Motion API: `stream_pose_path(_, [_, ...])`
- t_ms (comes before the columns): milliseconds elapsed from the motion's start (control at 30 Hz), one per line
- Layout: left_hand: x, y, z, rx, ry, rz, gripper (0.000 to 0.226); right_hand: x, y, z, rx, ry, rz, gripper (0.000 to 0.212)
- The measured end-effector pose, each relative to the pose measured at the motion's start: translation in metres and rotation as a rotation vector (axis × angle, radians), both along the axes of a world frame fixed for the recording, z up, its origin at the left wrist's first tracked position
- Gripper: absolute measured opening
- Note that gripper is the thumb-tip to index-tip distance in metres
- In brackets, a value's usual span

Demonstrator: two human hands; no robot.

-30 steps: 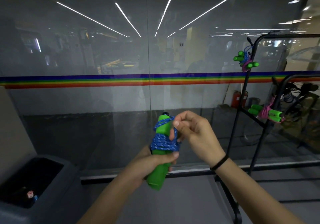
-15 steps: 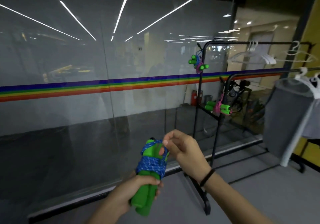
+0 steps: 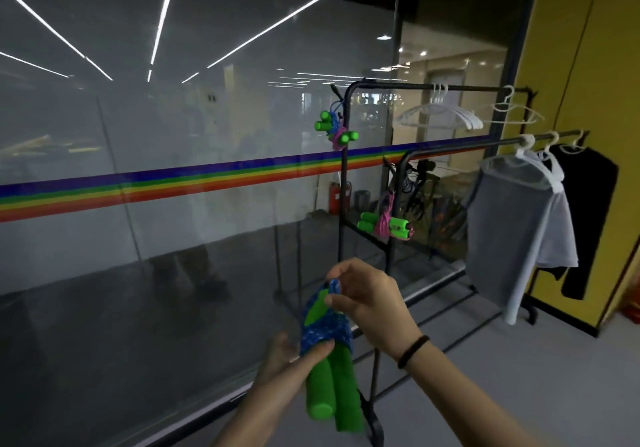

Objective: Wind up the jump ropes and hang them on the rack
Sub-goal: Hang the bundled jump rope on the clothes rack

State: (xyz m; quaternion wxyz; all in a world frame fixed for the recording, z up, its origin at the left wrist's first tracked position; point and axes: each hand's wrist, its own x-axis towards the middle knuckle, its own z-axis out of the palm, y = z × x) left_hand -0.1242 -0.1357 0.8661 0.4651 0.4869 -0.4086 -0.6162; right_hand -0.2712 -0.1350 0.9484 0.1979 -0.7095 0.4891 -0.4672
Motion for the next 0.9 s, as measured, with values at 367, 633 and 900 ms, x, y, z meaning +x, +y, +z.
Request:
stream_pose_path(367, [-0.084,-0.19,0.063,-0.591,-0.226,-0.036,0.02,-0.085,-0.183,0.015,0.017,0.036,-0.033,0.029])
stream_pose_path(633, [-0.13,-0.303,0.081,-0.566,-0.138,-0.134,0.021,-0.123,-0.28,0.028,-0.007,-0.07,-0.145,0.02])
stream_pose_path(900, [-0.159,-0.415,0.107,-0.664,-0.133,-0.21,0.017,-0.148,-0.359,0.042,-0.146,-0.123,-0.356,0.028])
